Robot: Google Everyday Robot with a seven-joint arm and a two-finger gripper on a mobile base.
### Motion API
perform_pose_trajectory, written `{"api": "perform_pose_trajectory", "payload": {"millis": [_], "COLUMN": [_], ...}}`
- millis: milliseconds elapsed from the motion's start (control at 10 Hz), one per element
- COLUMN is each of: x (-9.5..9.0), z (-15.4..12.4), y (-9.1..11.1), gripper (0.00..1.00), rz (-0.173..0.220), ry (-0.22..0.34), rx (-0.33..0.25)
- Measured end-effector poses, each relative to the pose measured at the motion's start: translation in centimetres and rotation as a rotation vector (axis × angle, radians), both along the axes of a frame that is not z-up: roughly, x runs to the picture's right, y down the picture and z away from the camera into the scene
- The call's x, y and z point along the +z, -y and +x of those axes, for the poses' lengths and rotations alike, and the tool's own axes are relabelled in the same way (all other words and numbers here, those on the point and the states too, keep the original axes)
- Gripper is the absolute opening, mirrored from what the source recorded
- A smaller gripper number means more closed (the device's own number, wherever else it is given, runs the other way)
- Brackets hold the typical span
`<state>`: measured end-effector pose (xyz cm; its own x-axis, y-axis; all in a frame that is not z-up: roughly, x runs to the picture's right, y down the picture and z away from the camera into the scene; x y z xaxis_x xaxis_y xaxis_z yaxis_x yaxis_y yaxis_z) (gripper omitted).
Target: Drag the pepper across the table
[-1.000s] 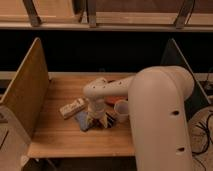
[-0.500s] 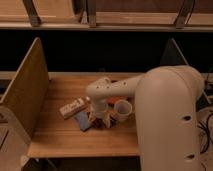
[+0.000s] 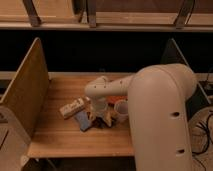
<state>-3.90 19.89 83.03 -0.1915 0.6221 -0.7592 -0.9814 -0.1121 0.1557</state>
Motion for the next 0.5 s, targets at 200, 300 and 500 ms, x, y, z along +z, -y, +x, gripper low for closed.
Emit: {"api": "perform_pose_trajectory", "payload": {"millis": [200,300,500], "x": [0.0,-0.2,-0.8], "z": [-1.5,-2.2,-3.6], "y": [0.1,0.3,0.4], "gripper": [0.66,0.66,0.66], "rz": [-0.001,0.002,0.003], "ry": [0.018,0.028,0.046], "rx": [-0.009,-0.015,-0.032]}}
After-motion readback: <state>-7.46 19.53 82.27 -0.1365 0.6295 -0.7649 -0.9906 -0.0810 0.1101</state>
